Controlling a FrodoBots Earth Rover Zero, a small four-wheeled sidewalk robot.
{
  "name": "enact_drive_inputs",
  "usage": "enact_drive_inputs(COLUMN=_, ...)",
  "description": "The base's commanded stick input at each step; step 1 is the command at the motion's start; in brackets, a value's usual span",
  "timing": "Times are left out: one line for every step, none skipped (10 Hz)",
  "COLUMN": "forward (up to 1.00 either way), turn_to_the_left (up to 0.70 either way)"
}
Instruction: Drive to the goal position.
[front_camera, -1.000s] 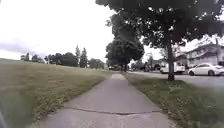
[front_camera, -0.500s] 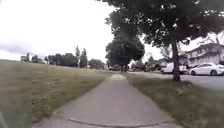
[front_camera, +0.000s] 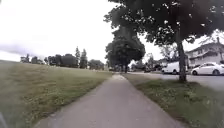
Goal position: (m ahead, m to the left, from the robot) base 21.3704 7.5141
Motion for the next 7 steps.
enact_drive_inputs(forward=0.70, turn_to_the_left=0.00)
enact_drive_inputs(forward=0.70, turn_to_the_left=0.00)
enact_drive_inputs(forward=0.70, turn_to_the_left=0.00)
enact_drive_inputs(forward=0.70, turn_to_the_left=0.00)
enact_drive_inputs(forward=0.70, turn_to_the_left=0.00)
enact_drive_inputs(forward=0.70, turn_to_the_left=0.00)
enact_drive_inputs(forward=0.70, turn_to_the_left=0.18)
